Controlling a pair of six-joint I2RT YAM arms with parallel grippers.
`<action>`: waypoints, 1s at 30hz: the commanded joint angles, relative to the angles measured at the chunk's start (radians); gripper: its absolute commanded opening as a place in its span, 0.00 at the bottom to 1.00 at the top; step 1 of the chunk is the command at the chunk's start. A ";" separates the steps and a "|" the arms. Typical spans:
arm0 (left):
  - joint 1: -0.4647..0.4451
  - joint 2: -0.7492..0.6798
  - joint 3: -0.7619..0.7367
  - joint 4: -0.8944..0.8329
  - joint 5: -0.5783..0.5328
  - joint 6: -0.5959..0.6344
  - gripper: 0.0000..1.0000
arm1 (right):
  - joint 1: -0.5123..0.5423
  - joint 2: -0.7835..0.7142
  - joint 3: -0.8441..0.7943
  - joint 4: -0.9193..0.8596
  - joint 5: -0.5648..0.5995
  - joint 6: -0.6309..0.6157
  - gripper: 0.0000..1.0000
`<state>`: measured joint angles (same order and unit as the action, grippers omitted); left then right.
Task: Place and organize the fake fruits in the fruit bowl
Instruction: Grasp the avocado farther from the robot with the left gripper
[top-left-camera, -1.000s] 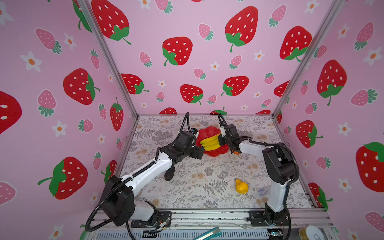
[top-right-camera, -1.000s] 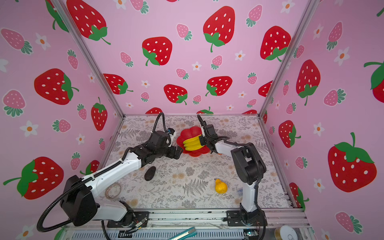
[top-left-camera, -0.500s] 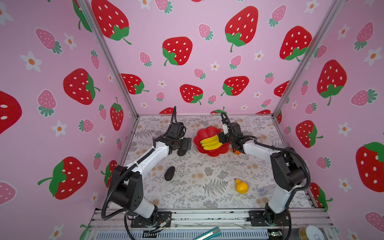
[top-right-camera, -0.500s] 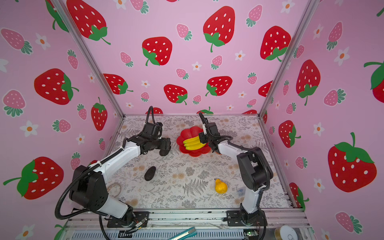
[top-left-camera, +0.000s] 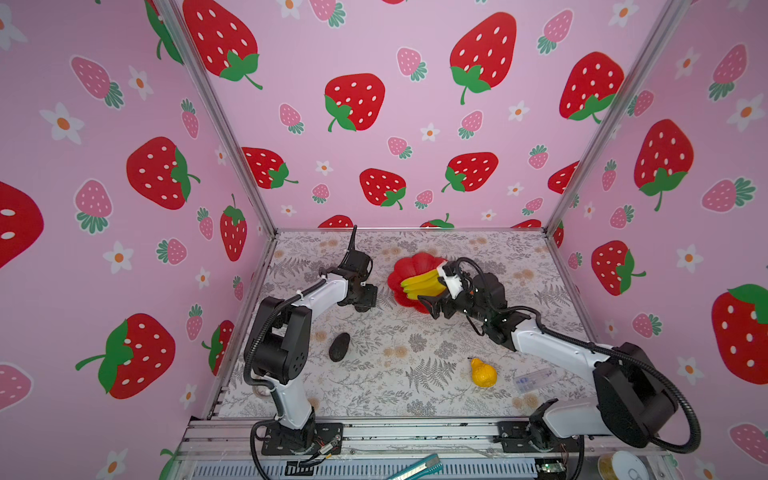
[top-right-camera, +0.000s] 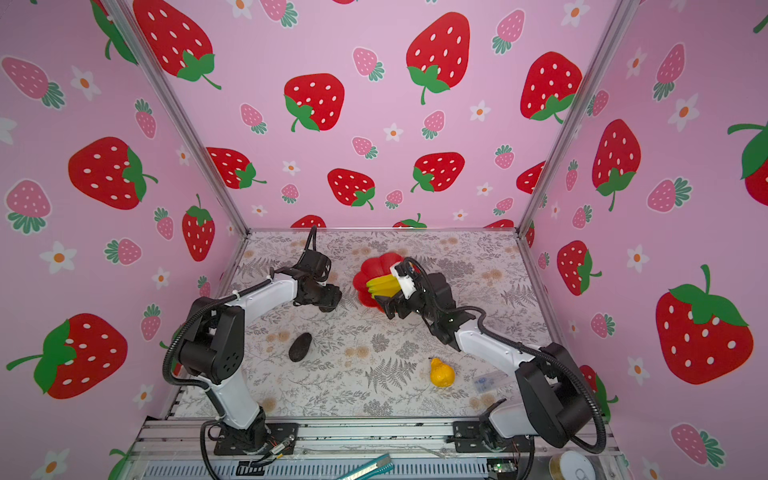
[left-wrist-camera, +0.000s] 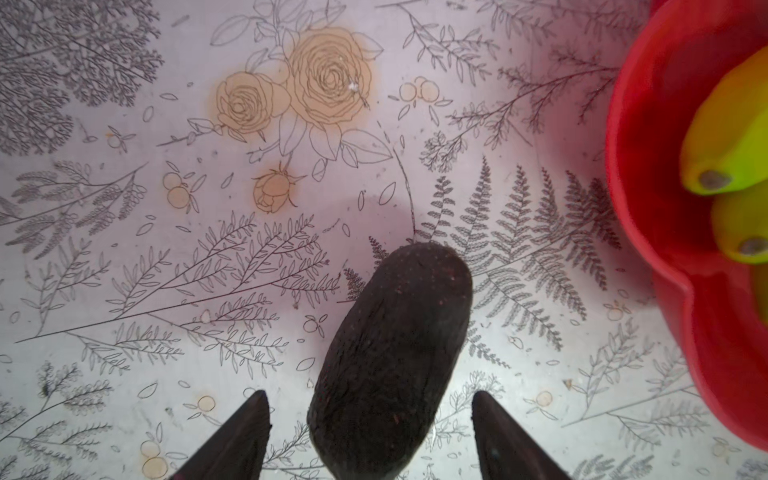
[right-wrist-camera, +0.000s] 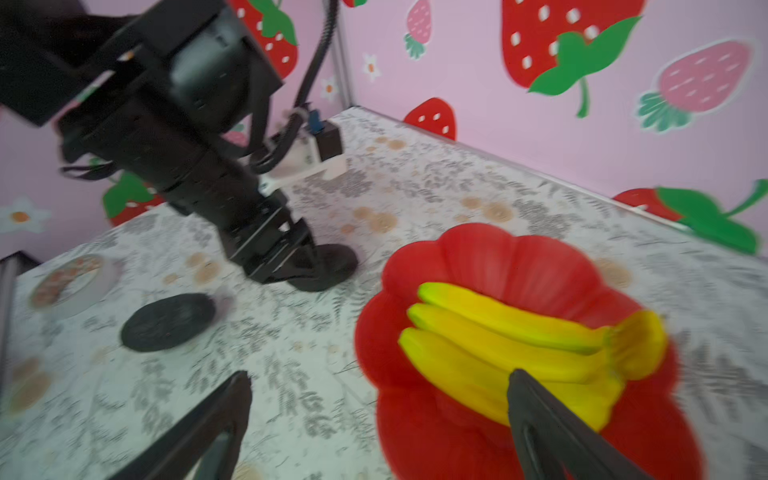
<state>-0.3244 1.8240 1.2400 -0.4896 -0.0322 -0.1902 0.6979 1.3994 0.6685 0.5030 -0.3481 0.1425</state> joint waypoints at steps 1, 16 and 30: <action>0.004 0.032 0.044 -0.007 0.013 0.019 0.78 | 0.014 0.013 -0.089 0.238 -0.155 0.043 0.99; -0.004 0.033 0.072 -0.032 0.074 0.051 0.49 | 0.012 0.056 -0.180 0.347 0.047 0.022 0.99; -0.133 0.224 0.560 -0.159 0.238 0.227 0.49 | -0.154 -0.046 -0.297 0.427 0.122 0.195 0.99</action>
<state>-0.4400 1.9438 1.6947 -0.5755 0.1562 -0.0479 0.5488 1.3712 0.3790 0.8799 -0.2359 0.2966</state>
